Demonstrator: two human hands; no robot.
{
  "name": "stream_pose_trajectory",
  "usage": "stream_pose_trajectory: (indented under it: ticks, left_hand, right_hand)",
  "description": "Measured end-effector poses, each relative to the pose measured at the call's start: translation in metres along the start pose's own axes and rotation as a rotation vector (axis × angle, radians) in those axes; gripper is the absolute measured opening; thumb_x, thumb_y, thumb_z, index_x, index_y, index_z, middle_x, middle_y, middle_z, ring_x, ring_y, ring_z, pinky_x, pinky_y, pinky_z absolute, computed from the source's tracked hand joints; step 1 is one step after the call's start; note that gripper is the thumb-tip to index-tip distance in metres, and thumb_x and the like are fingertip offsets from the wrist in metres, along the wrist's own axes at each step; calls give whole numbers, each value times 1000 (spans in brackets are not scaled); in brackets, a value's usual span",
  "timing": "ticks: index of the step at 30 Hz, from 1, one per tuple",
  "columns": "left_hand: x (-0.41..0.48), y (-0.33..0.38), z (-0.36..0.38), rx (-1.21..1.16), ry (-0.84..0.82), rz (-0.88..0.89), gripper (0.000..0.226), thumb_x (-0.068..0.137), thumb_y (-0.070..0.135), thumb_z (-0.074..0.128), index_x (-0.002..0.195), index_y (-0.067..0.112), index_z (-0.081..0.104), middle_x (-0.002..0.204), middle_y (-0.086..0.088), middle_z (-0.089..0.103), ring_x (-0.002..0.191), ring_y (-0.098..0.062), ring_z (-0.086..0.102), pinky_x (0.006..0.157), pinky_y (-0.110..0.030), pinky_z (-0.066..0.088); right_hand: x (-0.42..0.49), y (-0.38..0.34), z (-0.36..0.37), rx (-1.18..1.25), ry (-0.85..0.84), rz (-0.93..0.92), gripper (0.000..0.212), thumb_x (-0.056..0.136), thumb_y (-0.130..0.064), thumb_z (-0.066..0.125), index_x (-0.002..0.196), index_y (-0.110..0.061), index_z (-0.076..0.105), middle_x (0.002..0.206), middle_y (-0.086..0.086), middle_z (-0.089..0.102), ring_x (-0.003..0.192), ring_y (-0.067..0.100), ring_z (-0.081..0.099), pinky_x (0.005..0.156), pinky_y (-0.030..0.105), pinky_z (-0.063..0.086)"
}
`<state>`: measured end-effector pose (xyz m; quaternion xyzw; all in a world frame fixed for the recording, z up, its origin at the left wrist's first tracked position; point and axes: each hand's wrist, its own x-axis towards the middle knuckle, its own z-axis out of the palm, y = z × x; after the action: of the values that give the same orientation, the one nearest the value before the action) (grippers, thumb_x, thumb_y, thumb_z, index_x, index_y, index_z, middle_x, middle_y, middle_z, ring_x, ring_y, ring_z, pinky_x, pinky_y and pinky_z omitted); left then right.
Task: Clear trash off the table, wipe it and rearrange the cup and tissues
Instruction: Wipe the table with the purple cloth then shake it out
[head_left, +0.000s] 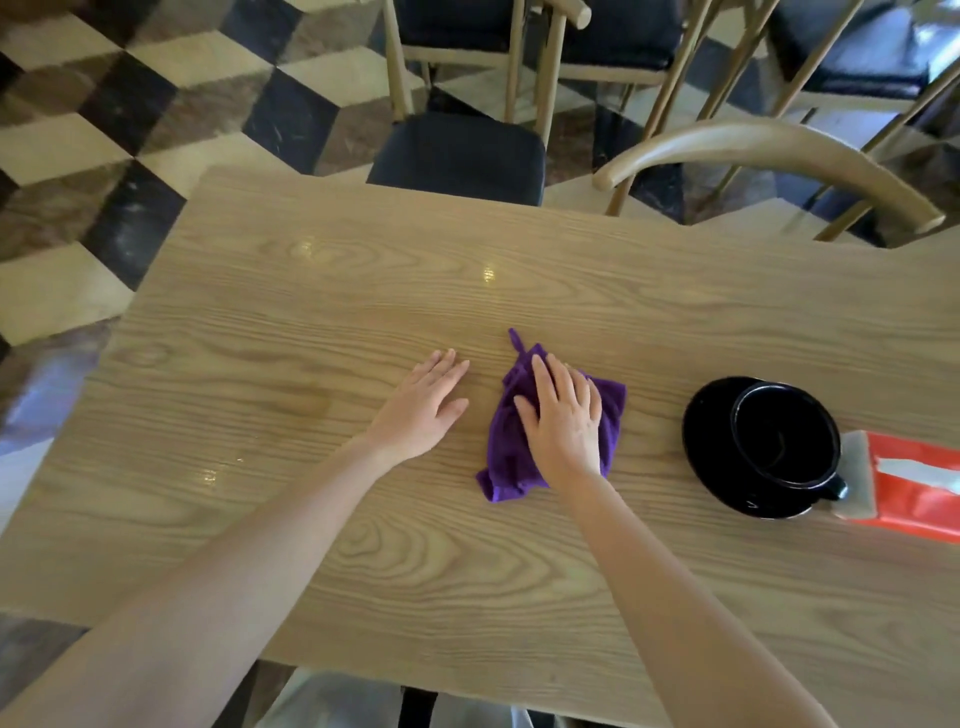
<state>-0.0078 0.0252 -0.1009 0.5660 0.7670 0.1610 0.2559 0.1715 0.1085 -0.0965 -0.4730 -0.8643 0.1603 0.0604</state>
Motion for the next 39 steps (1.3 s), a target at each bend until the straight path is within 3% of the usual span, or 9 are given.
stream_pose_trajectory:
  ticks: [2,5,9,14,24,28,30,35,39]
  left_hand:
    - [-3,-6,-8,-98,13,-21,53,96,31,43,145,23,25,157,2,16,144,-9,4,114,-28,9]
    - [-6,-25,-26,-147,13,-29,53,96,32,43,145,25,25,156,3,17,144,-7,5,115,-28,10]
    - [-2,-54,-62,-193,24,-28,51,96,25,44,144,18,28,156,-2,19,144,-10,8,114,-24,8]
    - [3,-108,-116,-207,89,-57,50,96,25,44,143,19,31,155,0,21,143,-7,10,117,-35,20]
    - [40,-231,-194,21,184,-200,55,96,32,43,146,17,24,157,-4,15,145,-19,6,115,-36,11]
    - [61,-257,-208,325,103,-199,60,96,47,26,148,25,7,158,-1,-3,145,-17,-8,118,-38,-2]
    - [67,-267,-206,395,100,-186,61,95,50,19,148,25,2,158,-1,-6,144,-17,-11,118,-39,-5]
    - [70,-286,-193,491,180,-133,66,90,60,0,145,24,-7,156,1,-8,143,-15,-12,118,-41,-5]
    - [73,-291,-188,481,211,-121,73,83,62,-7,145,24,-6,153,3,-11,142,-15,-14,118,-41,-7]
  right_hand:
    - [-27,3,0,-52,-47,-4,72,85,-62,41,147,-30,22,158,1,19,145,30,16,114,54,5]
    - [-55,10,7,-153,-142,76,86,75,-74,40,147,-40,8,160,0,4,147,30,3,111,62,11]
    - [-35,-14,14,-104,24,303,64,89,-45,53,145,-31,27,154,6,29,144,30,21,112,58,19]
    - [27,-52,26,-17,86,574,50,98,-32,37,146,-32,23,156,4,26,145,29,14,112,53,13]
    - [150,-196,71,-78,-45,205,50,98,-42,28,146,-38,15,158,0,15,146,27,8,114,50,11]
    - [152,-198,75,-82,75,114,47,93,-40,45,139,-37,37,150,0,38,139,26,32,109,50,24]
    - [155,-171,70,-117,179,154,45,92,-36,49,137,-33,44,145,1,46,135,26,39,111,50,24]
    - [191,-112,49,-108,177,524,48,98,-35,34,145,-31,27,154,3,29,143,30,19,117,49,11]
    - [219,-145,61,-140,172,511,47,99,-36,26,146,-32,23,156,4,26,143,30,18,116,47,14]
